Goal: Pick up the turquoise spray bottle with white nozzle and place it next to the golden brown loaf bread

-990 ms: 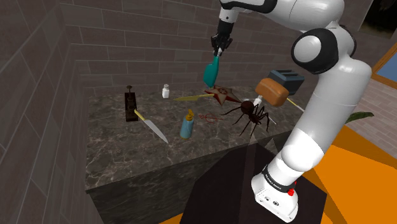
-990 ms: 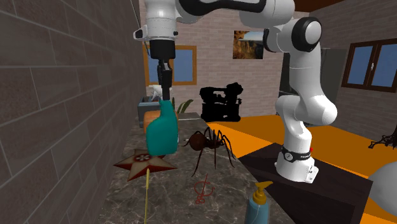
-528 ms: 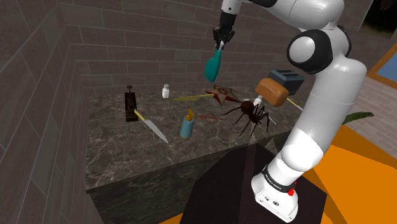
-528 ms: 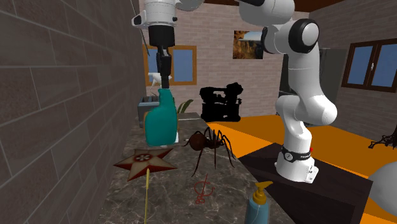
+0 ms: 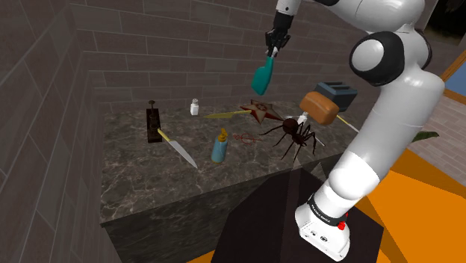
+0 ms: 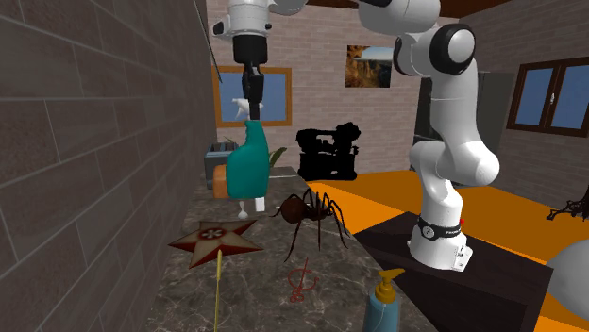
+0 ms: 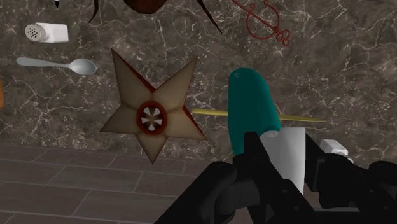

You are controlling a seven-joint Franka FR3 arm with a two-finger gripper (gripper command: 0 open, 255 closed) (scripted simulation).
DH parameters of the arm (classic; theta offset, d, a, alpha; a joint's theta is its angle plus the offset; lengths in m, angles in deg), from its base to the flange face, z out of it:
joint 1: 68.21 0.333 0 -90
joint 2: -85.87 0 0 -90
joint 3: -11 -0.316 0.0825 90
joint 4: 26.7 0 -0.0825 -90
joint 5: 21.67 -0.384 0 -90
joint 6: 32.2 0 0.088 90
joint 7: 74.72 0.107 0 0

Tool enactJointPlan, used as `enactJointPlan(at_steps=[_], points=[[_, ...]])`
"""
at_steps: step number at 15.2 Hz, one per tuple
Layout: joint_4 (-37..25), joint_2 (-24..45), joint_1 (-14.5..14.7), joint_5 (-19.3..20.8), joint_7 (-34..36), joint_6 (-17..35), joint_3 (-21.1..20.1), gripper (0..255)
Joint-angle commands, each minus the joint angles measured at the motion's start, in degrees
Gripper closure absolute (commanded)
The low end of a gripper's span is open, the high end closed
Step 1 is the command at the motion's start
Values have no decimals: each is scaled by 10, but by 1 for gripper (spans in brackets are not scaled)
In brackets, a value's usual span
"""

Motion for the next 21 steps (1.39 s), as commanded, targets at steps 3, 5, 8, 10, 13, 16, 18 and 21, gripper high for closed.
enactJointPlan(at_steps=[3, 5, 8, 10, 13, 16, 18, 21], points=[[47, -34, -26, 5, -49, 13, 21, 255], [64, -48, -38, 8, -73, 17, 32, 255], [84, -64, -58, 12, -110, 21, 50, 255], [92, -71, -70, 14, -136, 23, 62, 255], [100, -78, -90, 16, -175, 24, 82, 255], [100, -78, -111, 16, -216, 24, 102, 255], [97, -75, -125, 15, -245, 23, 116, 255], [86, -65, -148, 10, -289, 21, 138, 255]])
